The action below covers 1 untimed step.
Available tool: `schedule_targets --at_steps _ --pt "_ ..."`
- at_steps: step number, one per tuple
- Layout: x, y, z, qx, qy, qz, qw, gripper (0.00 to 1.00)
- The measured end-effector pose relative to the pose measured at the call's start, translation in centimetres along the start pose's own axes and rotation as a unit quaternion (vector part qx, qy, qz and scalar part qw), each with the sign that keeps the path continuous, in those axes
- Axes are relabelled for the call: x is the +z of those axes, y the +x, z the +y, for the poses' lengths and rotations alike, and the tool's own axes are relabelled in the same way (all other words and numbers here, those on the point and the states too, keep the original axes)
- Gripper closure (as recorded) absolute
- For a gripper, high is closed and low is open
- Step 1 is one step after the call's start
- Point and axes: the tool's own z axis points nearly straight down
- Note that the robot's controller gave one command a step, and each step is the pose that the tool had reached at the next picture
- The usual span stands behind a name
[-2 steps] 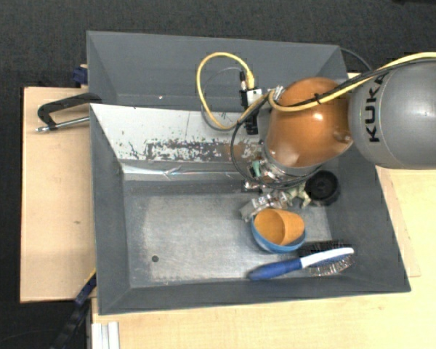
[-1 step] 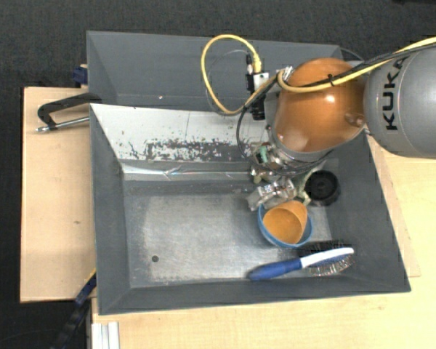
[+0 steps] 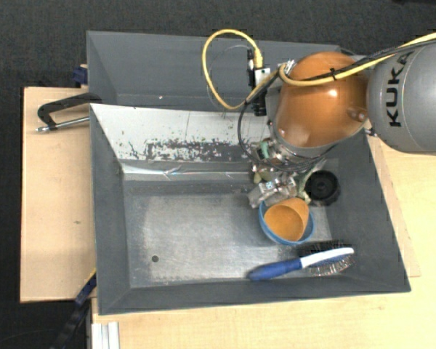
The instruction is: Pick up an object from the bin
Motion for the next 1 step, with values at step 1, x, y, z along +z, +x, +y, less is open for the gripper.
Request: schedule_targets --at_steps 1 --pt "-3.25 -0.11 -0.23 0.002 0.001 0.0002 1.0000 1.00"
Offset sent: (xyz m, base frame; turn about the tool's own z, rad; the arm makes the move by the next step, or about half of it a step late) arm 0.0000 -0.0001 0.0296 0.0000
